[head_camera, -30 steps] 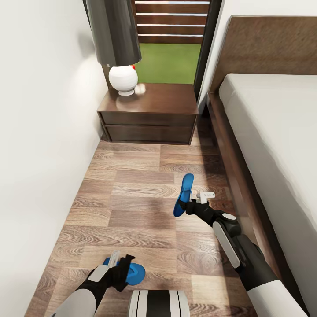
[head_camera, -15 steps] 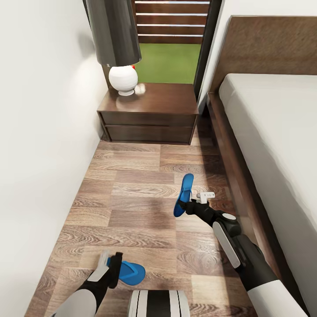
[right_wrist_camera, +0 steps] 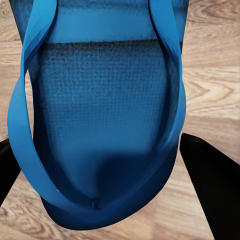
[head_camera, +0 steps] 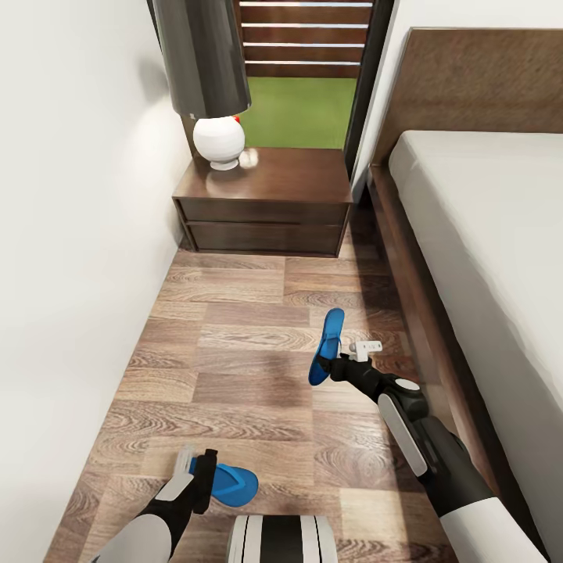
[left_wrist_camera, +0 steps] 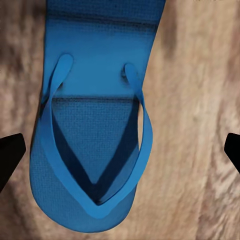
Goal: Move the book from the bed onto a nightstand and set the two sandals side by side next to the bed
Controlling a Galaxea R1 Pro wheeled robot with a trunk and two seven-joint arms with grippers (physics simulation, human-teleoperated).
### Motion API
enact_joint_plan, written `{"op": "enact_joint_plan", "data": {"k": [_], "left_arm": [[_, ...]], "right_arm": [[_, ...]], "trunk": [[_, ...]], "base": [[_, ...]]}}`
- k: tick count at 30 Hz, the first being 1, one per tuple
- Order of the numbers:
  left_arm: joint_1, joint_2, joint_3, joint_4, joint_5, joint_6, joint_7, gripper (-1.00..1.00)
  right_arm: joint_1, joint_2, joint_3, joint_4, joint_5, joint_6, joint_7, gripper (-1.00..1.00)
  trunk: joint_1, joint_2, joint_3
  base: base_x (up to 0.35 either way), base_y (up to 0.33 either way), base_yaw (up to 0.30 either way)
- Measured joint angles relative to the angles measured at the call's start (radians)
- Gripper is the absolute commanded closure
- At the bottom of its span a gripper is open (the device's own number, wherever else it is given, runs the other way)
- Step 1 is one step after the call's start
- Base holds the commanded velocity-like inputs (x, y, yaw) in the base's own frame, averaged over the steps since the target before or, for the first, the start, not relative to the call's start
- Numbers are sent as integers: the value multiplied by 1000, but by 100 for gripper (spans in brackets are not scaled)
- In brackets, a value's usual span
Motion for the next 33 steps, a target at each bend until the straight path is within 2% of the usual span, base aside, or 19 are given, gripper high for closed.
{"op": "enact_joint_plan", "data": {"k": [5, 14, 20, 27, 33], "left_arm": [[0, 0, 0, 0, 0, 0, 0, -100], [0, 0, 0, 2, 0, 0, 1, -100], [0, 0, 0, 2, 0, 0, 1, -100], [0, 0, 1, 2, 0, 0, 2, -100], [0, 0, 2, 2, 0, 0, 2, -100]], "right_arm": [[0, 0, 0, 0, 0, 0, 0, 100], [0, 0, -1, 1, 1, 0, 1, 100], [0, 0, -1, 1, 0, 0, 1, 100], [0, 0, -1, 1, 1, 0, 0, 100], [0, 0, -1, 1, 0, 0, 1, 100]], "trunk": [[0, 0, 0], [4, -2, -35], [4, -2, -35], [7, -4, -62], [7, -4, -62]], "base": [[0, 0, 0], [0, 0, 0], [0, 0, 0], [0, 0, 0], [0, 0, 0]]}}
